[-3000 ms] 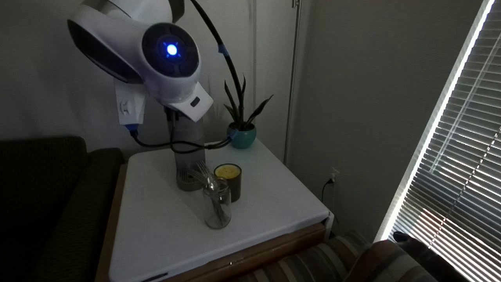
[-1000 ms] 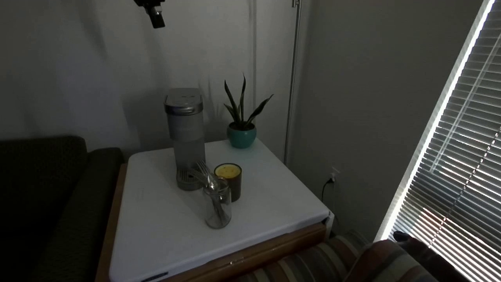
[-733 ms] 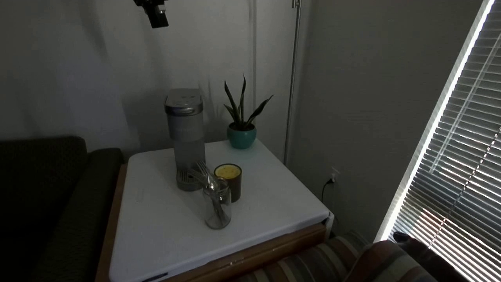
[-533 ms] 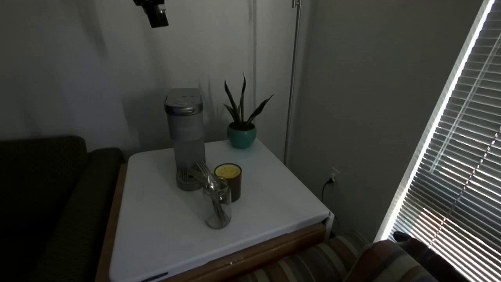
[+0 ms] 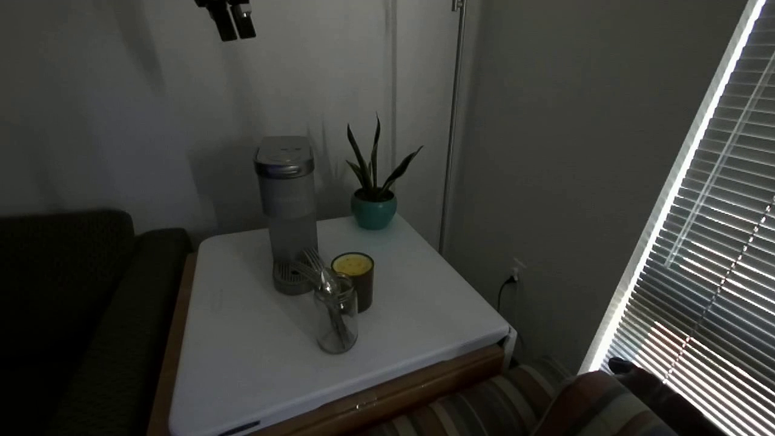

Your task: Close the coffee maker

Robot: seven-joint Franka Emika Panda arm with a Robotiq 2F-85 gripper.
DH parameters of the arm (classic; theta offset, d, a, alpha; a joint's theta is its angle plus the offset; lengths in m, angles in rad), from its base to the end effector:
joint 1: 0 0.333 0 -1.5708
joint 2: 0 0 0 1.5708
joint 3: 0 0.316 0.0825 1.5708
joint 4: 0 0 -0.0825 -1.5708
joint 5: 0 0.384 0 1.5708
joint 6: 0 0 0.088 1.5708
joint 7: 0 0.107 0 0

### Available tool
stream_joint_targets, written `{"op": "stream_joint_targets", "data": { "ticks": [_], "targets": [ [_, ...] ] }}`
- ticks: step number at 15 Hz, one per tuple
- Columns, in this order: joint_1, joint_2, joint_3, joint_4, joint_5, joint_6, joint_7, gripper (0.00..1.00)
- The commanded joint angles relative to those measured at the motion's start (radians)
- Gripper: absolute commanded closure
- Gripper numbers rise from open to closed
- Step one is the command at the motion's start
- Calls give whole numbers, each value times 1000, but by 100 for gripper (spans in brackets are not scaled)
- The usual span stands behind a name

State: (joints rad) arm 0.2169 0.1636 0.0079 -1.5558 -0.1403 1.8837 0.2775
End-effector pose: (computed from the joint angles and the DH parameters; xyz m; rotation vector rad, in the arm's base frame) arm 0.6158 0.1297 0.5656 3.0370 -0.0314 0.2935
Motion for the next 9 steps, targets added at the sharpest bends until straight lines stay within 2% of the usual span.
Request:
{"op": "stream_joint_targets", "data": {
  "ticks": [1, 4, 9],
  "targets": [
    [-30, 5, 29, 8, -9, -2, -14, 21],
    [-30, 6, 31, 10, -11, -8, -11, 1],
    [-36, 6, 29, -2, 27, 3, 35, 0]
  ]
}}
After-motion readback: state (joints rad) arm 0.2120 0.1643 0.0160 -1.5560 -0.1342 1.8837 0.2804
